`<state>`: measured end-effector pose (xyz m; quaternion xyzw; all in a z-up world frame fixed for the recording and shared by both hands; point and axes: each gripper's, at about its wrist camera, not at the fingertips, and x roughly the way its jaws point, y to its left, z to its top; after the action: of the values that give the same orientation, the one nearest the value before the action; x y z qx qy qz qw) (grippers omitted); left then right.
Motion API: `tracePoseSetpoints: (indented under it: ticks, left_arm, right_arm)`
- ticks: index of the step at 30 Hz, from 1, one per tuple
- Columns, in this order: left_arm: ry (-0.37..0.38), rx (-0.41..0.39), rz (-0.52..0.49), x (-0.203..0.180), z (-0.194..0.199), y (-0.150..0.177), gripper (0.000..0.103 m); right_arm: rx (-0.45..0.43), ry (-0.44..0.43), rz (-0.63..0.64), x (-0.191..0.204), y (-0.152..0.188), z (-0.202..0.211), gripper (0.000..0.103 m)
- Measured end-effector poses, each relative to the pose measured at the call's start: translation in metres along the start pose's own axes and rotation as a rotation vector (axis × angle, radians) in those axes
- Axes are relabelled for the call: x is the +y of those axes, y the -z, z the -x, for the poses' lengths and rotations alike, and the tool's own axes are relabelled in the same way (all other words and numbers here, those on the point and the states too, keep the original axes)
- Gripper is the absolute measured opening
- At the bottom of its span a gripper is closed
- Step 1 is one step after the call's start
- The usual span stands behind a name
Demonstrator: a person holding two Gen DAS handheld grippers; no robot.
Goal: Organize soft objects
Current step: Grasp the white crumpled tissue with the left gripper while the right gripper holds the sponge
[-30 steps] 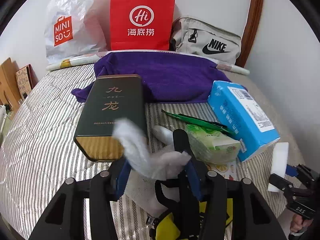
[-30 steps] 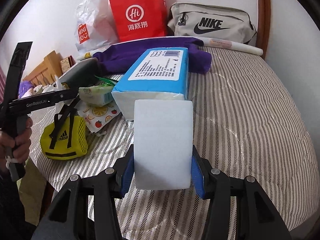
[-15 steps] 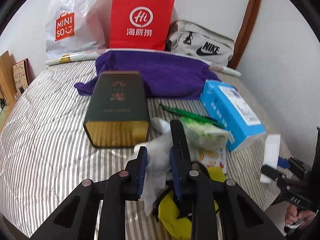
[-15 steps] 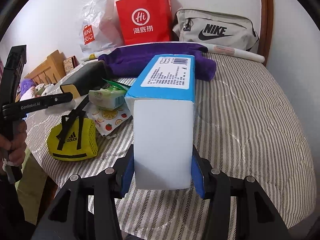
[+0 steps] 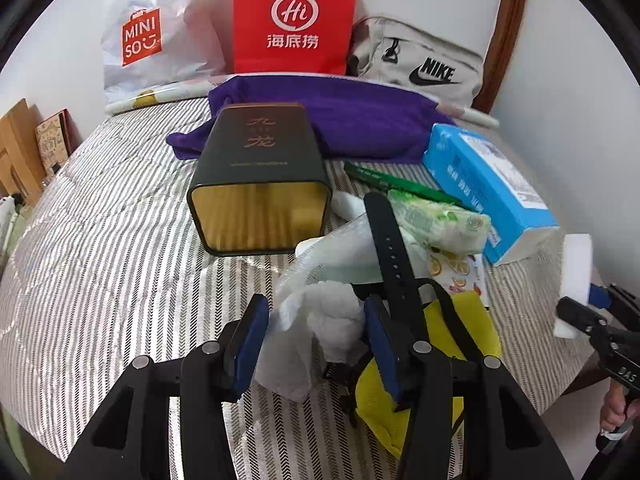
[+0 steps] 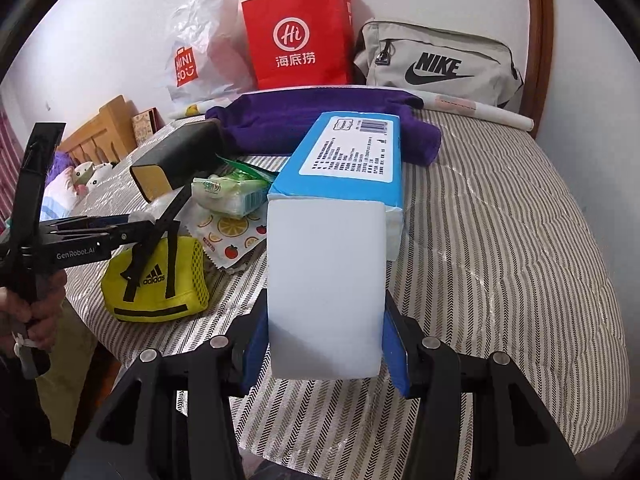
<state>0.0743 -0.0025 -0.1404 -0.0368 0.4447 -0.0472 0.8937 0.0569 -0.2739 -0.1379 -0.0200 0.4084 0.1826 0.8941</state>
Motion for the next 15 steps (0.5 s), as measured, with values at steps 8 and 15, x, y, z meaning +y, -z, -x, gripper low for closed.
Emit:
tracePoseSetpoints:
  ticks: [8,15]
  left_arm:
    - [0.023,-0.026,0.003,0.007,0.007,-0.001,0.027]
    - [-0.007,-0.072,0.058,0.029,0.022,-0.01,0.027]
  right_arm:
    - [0.008,0.018,0.005,0.0,-0.001,-0.002,0.05]
    - [-0.011,0.026,-0.009,-0.004,-0.007,0.002,0.05]
